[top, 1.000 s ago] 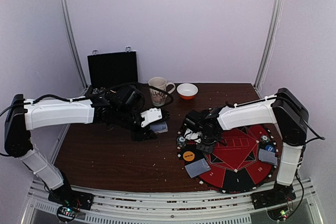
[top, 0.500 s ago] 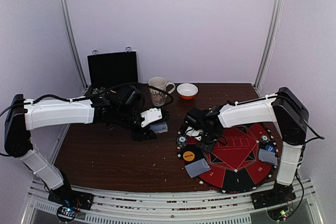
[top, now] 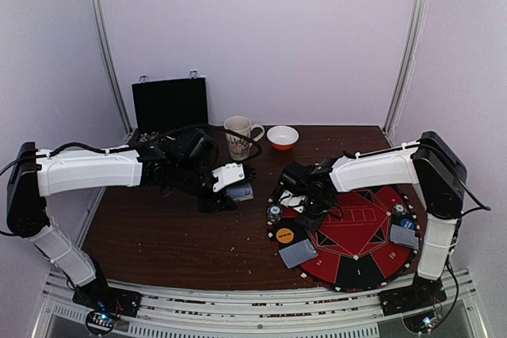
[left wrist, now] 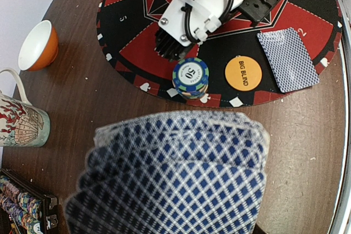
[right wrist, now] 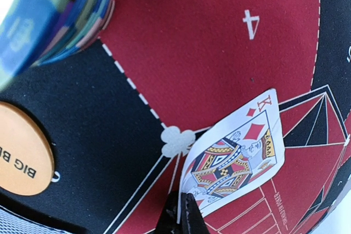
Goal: Distribute texas hold em gaming equipment
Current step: Flop the poker card in the community card area.
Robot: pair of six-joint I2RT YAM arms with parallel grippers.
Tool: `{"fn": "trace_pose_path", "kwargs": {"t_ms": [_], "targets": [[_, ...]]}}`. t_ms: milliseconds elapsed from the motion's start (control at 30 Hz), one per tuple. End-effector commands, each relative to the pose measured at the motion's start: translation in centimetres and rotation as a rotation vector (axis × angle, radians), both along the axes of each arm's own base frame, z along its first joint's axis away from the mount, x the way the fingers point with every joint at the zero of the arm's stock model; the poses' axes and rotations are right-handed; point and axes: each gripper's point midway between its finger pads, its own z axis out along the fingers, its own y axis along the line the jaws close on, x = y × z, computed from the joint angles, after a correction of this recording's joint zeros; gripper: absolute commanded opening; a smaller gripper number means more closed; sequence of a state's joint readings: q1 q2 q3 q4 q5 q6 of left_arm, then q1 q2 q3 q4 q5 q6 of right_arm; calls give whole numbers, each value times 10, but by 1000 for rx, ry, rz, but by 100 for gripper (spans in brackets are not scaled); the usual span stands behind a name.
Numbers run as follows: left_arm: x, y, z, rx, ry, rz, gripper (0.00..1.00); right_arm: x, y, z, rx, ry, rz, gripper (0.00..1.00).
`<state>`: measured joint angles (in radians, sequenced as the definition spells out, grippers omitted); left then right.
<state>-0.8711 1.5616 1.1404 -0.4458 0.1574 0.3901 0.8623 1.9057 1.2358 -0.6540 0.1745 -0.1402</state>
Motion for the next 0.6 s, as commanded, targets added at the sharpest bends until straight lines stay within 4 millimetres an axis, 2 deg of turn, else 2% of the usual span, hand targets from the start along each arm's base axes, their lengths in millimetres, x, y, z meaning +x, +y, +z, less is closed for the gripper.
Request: {"fn": "trace_pose_path", "kwargs": {"t_ms": [0,233,567], "targets": [[6,-6,14,-44,-32,2,46,-23,-8,-10,-31,94,46,0],[6,-6,14,-44,-32,1,46,-24,-9,-10,-39,98,59,2],[6,-6,13,-42,-30,2,46,-29,-11,-4,-44,99,92,18]]}}
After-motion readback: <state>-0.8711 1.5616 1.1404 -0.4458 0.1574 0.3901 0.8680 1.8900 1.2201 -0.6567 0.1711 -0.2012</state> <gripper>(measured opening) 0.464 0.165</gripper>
